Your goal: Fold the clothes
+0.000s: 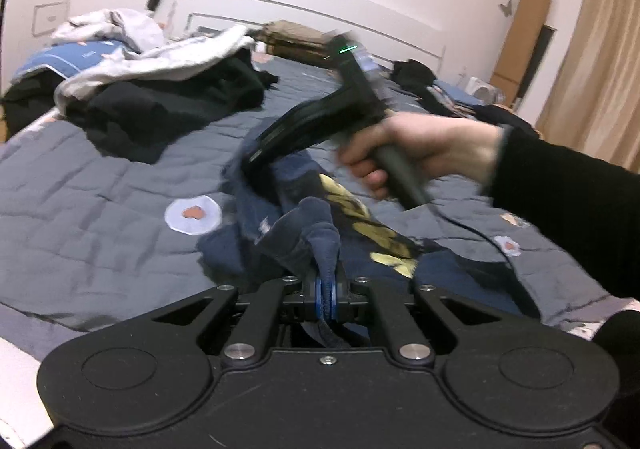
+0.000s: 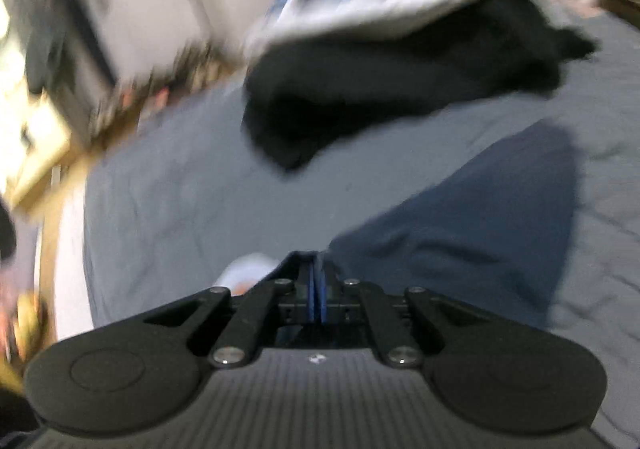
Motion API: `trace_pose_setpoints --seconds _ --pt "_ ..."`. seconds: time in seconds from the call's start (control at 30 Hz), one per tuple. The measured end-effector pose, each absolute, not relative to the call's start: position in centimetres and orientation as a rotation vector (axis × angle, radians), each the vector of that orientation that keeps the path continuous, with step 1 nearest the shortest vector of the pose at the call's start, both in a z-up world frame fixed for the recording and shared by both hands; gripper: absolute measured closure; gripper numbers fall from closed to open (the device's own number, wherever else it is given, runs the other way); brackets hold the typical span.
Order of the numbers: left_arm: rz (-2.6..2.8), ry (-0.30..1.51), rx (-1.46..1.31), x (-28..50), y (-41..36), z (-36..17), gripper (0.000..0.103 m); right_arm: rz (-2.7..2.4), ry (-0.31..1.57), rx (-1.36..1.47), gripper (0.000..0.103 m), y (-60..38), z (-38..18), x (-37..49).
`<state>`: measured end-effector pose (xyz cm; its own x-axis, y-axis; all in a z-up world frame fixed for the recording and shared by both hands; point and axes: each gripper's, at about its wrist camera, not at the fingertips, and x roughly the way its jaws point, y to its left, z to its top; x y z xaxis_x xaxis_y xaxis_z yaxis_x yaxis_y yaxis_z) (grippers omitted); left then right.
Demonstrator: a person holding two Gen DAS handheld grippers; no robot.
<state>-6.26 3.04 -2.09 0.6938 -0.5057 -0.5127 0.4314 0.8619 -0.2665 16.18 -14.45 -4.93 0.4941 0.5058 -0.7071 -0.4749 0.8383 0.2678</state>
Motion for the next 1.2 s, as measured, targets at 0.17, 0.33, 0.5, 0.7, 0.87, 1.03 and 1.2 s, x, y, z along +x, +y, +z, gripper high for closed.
trace_pose_setpoints --seconds 0.17,0.33,0.5,0.7,0.87,1.03,1.2 --pt "-0.437 0.541 -0.050 -6.2 3.2 -0.1 0.099 0.499 0.636 0.187 0.100 -20.4 3.1 12.4" --pt "-0.360 0.387 0.108 -6.5 3.3 5.8 0.099 0.438 0.446 0.248 0.100 -24.4 11.0 7.8" --pt "-0.289 0.201 0.251 -7.7 2.5 13.9 0.099 0.400 0.247 0.265 0.100 -27.1 19.5 1.5" --pt "-0.220 0.003 0.390 -11.0 0.9 23.5 0.099 0.400 0.077 0.261 0.101 -28.9 28.7 -6.4" --pt "-0.168 -0.146 0.471 -15.1 0.5 31.2 0.099 0.396 -0.053 0.234 0.101 -29.5 35.0 -11.8" --pt "-0.137 -0.296 0.494 -20.1 0.2 38.3 0.099 0.386 -0.196 0.187 0.101 -30.1 40.9 -18.0" --pt "-0.125 -0.420 0.520 -23.8 -1.1 42.7 0.099 0.361 -0.296 0.137 0.101 -30.5 44.8 -22.7"
